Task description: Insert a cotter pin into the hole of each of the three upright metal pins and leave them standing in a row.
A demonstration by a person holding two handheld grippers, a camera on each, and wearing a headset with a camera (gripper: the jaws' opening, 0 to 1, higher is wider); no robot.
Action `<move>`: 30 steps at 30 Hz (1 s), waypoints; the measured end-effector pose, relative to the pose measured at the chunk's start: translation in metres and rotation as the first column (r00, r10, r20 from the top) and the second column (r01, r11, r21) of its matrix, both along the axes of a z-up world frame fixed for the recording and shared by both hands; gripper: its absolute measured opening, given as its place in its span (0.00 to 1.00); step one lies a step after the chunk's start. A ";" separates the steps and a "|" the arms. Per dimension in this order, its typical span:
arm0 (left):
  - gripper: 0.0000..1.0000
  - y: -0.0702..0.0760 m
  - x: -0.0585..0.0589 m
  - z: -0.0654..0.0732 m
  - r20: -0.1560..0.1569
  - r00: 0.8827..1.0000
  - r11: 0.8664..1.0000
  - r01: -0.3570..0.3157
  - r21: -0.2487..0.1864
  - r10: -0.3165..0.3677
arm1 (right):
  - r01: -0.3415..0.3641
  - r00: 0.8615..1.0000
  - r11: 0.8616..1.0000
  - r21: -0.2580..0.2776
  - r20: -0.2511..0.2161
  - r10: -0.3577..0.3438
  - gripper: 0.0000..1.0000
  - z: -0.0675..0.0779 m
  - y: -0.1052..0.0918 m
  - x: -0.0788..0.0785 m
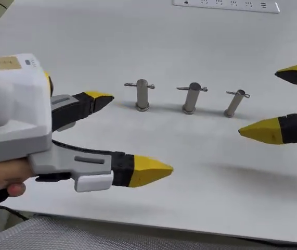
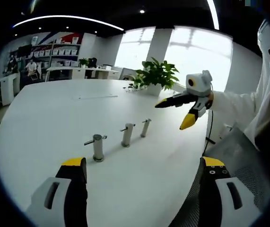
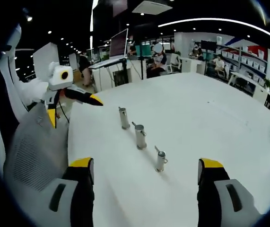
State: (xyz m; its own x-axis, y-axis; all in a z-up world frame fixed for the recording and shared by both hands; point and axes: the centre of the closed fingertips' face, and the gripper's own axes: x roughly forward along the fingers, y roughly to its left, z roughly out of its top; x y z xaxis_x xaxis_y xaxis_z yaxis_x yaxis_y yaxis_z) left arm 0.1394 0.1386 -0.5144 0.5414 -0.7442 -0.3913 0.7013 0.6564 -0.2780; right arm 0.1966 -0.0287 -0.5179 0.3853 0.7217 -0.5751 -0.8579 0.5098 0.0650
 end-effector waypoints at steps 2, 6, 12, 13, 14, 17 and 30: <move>0.99 0.004 0.000 0.000 -0.005 1.000 1.000 -0.015 -0.004 0.015 | 0.043 0.999 0.999 0.009 -0.009 -0.043 0.91 0.002 -0.007 -0.004; 0.97 0.016 0.001 -0.004 -0.020 0.997 0.997 -0.078 -0.002 0.078 | 0.124 0.992 0.992 0.035 -0.027 -0.124 0.95 0.006 -0.021 -0.012; 0.99 0.023 -0.001 -0.006 -0.049 0.993 0.994 -0.109 -0.002 0.109 | 0.205 0.978 0.978 0.040 -0.055 -0.203 0.98 0.004 -0.039 -0.023; 0.99 0.024 -0.001 -0.006 -0.051 0.992 0.994 -0.113 0.002 0.113 | 0.218 0.975 0.975 0.045 -0.063 -0.215 0.98 0.003 -0.041 -0.026; 0.99 0.025 -0.001 -0.007 -0.054 0.992 0.993 -0.115 0.005 0.115 | 0.226 0.972 0.973 0.048 -0.070 -0.223 0.98 0.003 -0.042 -0.028; 0.99 0.026 -0.002 -0.006 -0.065 0.991 0.993 -0.120 0.011 0.120 | 0.254 0.965 0.966 0.058 -0.088 -0.248 0.98 0.001 -0.046 -0.033; 0.99 0.021 -0.003 -0.010 -0.127 0.987 0.994 -0.097 0.051 0.103 | 0.295 0.944 0.955 0.026 -0.163 -0.287 0.98 -0.017 -0.051 -0.056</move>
